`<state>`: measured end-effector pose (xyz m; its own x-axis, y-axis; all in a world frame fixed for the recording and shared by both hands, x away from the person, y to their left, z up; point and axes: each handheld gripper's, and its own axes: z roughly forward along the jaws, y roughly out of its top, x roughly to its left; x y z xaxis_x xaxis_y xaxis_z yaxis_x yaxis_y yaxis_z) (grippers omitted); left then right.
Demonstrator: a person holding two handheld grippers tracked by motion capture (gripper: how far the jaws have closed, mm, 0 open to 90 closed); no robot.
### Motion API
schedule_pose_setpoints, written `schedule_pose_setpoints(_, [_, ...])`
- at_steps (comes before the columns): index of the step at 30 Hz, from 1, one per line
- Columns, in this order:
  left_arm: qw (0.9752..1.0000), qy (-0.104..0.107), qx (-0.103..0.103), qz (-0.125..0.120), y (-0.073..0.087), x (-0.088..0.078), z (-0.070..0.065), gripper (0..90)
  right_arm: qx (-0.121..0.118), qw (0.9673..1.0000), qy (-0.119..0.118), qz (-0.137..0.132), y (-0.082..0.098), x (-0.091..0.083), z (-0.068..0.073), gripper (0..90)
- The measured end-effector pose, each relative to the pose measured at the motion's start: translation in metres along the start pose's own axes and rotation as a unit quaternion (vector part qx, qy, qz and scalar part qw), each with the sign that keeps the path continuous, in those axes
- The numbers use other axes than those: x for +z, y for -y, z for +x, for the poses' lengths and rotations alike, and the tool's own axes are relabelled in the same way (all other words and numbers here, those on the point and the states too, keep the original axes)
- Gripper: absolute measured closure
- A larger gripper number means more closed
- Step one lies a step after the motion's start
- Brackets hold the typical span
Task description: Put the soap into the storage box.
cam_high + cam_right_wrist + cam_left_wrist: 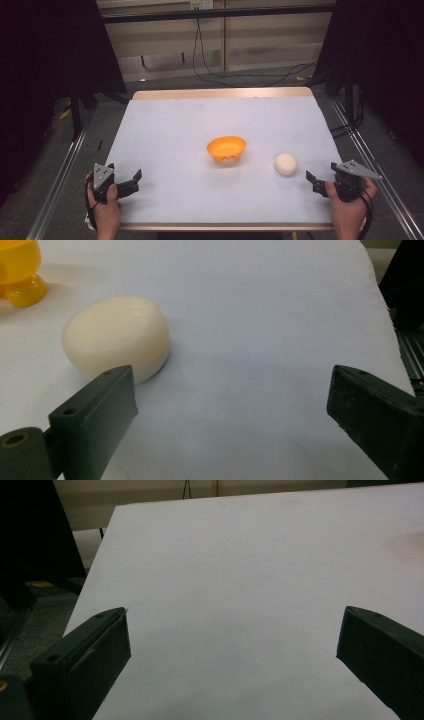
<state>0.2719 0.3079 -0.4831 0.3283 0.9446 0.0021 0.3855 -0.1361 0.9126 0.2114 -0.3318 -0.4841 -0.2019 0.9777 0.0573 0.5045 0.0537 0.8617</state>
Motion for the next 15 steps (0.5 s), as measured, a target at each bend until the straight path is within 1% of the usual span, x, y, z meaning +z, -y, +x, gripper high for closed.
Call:
schedule_pose_setpoints(2, [1.0,-0.004,-0.002,-0.004,0.0003,-0.0004,-0.0005,0.6,-0.004,1.0,0.0,0.0,0.0,-0.0001,0.0005,11.4])
schedule_pose_setpoints(3, [1.0,-0.005,-0.002,-0.004,0.0004,-0.0004,-0.0005,0.4,-0.008,1.0,-0.003,0.001,-0.0001,0.0003,0.0006,11.7])
schedule_pose_setpoints(5, [0.9999,-0.01,-0.006,0.004,-0.0002,0.0011,0.0005,0.2,-0.01,0.9999,-0.004,0.003,-0.0003,0.001,0.0011,11.6])
schedule_pose_setpoints(7, [0.9997,-0.011,-0.016,0.016,-0.0011,0.0034,0.0024,0.1,-0.017,0.9998,-0.004,0.005,-0.0004,0.0013,0.0021,11.6])
schedule_pose_setpoints(8, [0.9995,-0.016,-0.023,0.015,-0.0011,0.0031,0.0027,0.0,-0.016,0.9999,-0.006,0.005,-0.0005,0.0009,0.0023,11.7])
schedule_pose_setpoints(9, [0.9992,-0.025,-0.031,-0.001,0.0,0.0,0.0038,0.1,-0.012,0.9997,-0.019,0.006,-0.0007,0.0006,0.0017,12.2])
schedule_pose_setpoints(10, [0.9992,-0.025,-0.031,-0.001,0.0,0.0,0.0038,0.1,-0.012,0.9997,-0.019,0.006,-0.0007,0.0006,0.0017,12.2])
schedule_pose_setpoints(11, [0.9994,-0.021,-0.026,-0.003,0.0001,-0.0006,0.0042,0.1,-0.007,0.9986,-0.051,0.011,-0.0015,0.0013,0.0004,14.8])
schedule_pose_setpoints(12, [0.9994,-0.021,-0.026,-0.003,0.0001,-0.0006,0.0042,0.1,-0.007,0.9986,-0.051,0.011,-0.0015,0.0013,0.0004,14.8])
schedule_pose_setpoints(13, [0.9995,-0.014,-0.028,0.0,-0.0002,0.0005,0.0038,0.1,-0.008,0.9984,-0.055,0.014,-0.002,0.0018,0.0009,14.9])
schedule_pose_setpoints(14, [0.9995,-0.013,-0.027,0.003,-0.0005,0.0011,0.0039,0.1,-0.013,0.997,-0.07,0.028,-0.0034,0.005,0.0019,14.8])
schedule_pose_setpoints(15, [0.9995,-0.014,-0.028,0.004,-0.0005,0.0012,0.0038,0.1,-0.013,0.997,-0.07,0.028,-0.0034,0.005,0.0019,14.8])
